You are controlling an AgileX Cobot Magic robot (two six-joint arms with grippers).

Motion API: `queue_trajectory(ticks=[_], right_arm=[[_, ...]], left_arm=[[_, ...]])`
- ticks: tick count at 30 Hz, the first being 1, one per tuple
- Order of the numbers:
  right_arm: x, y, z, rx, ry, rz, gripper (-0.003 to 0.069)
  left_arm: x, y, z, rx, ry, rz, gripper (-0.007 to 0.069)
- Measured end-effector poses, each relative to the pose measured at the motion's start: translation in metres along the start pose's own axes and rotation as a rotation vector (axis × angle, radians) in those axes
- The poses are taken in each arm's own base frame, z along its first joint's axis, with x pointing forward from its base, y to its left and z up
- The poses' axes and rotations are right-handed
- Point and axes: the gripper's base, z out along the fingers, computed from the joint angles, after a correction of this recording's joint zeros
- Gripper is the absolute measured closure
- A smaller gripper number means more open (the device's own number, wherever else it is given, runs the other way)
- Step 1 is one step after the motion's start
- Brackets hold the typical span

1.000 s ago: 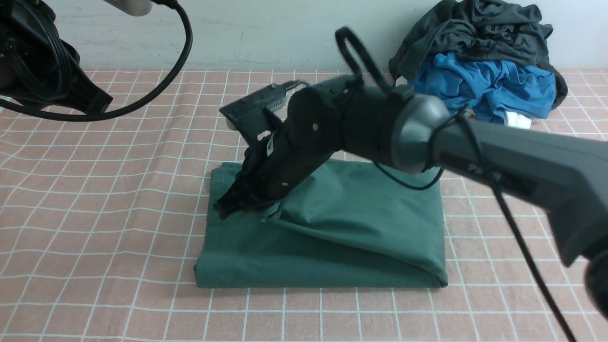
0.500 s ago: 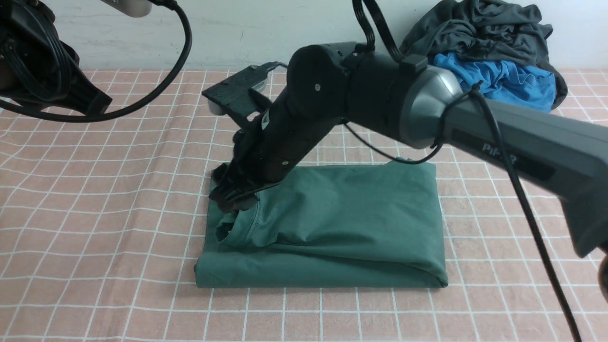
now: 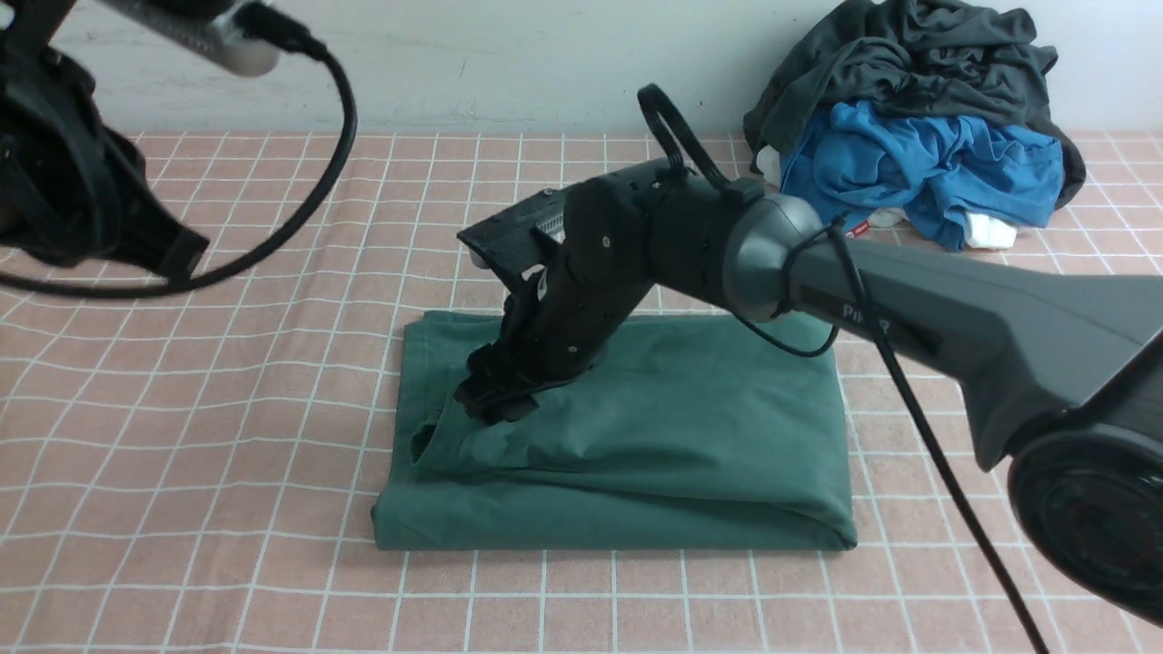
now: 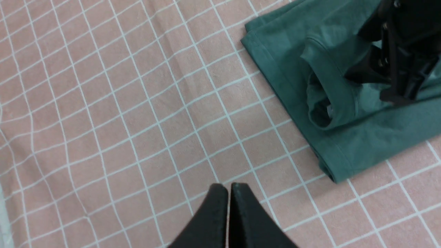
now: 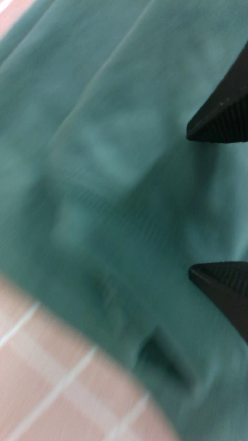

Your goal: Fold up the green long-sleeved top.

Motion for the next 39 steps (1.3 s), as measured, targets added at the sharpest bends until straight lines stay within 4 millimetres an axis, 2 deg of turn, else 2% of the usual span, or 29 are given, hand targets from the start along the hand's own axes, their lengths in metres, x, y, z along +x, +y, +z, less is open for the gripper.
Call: queue_trajectory(ticks=[1, 2, 6, 11, 12, 13, 14, 15, 16, 17, 22, 23, 25, 26, 28, 32, 36, 37, 39], right_arm=[[-0.001, 0.001, -0.002, -0.005, 0.0, -0.001, 0.0237], [-0.005, 0.005, -0.012, -0.034, 0.001, -0.016, 0.0251], [-0.009, 0.012, -0.052, -0.04, 0.017, -0.069, 0.0292], [-0.014, 0.02, -0.144, 0.029, -0.031, -0.148, 0.0377], [-0.014, 0.02, -0.151, 0.036, -0.04, -0.151, 0.0385], [-0.011, 0.025, -0.184, 0.047, -0.091, -0.157, 0.042], [-0.01, 0.024, -0.182, 0.046, -0.087, -0.157, 0.0424], [-0.004, 0.028, -0.205, 0.05, -0.125, -0.158, 0.0459], [-0.002, 0.029, -0.215, 0.053, -0.146, -0.16, 0.0467], [0.01, 0.033, -0.239, 0.056, -0.204, -0.156, 0.0503], [0.061, 0.04, -0.28, 0.067, -0.336, -0.125, 0.0582], [0.064, 0.04, -0.281, 0.067, -0.343, -0.125, 0.0582], [0.098, 0.044, -0.306, 0.081, -0.459, -0.124, 0.0609], [0.108, 0.044, -0.307, 0.084, -0.471, -0.123, 0.0615], [0.131, 0.046, -0.323, 0.093, -0.556, -0.124, 0.062], [0.186, 0.049, -0.342, 0.109, -0.701, -0.127, 0.0624], [0.226, 0.051, -0.357, 0.12, -0.835, -0.132, 0.0624], [0.227, 0.051, -0.356, 0.12, -0.83, -0.132, 0.0624], [0.246, 0.052, -0.362, 0.124, -0.888, -0.135, 0.0624]], left_arm=[[0.003, 0.0, -0.003, -0.002, -0.007, -0.004, 0.0628], [0.021, -0.005, -0.007, -0.001, -0.012, -0.02, 0.0628], [0.071, -0.017, -0.018, -0.015, -0.029, -0.055, 0.0628], [0.137, -0.033, -0.024, -0.038, -0.082, -0.134, 0.0628], [0.144, -0.035, -0.021, -0.036, -0.075, -0.139, 0.0628], [0.165, -0.041, -0.02, -0.04, -0.103, -0.161, 0.0628], [0.166, -0.041, -0.018, -0.038, -0.097, -0.16, 0.0628], [0.181, -0.046, -0.016, -0.041, -0.129, -0.173, 0.0628], [0.185, -0.047, -0.017, -0.045, -0.151, -0.175, 0.0628], [0.199, -0.051, -0.017, -0.052, -0.215, -0.186, 0.0628], [0.216, -0.055, -0.026, -0.079, -0.417, -0.211, 0.0628], [0.217, -0.055, -0.027, -0.08, -0.423, -0.211, 0.0628], [0.222, -0.056, -0.034, -0.091, -0.498, -0.221, 0.0628], [0.223, -0.056, -0.035, -0.093, -0.507, -0.222, 0.0628], [0.226, -0.057, -0.037, -0.096, -0.527, -0.223, 0.0628], [0.227, -0.057, -0.037, -0.096, -0.524, -0.224, 0.0628], [0.227, -0.057, -0.037, -0.095, -0.517, -0.224, 0.0628], [0.227, -0.057, -0.037, -0.095, -0.516, -0.224, 0.0628], [0.227, -0.057, -0.037, -0.095, -0.515, -0.224, 0.0628]])
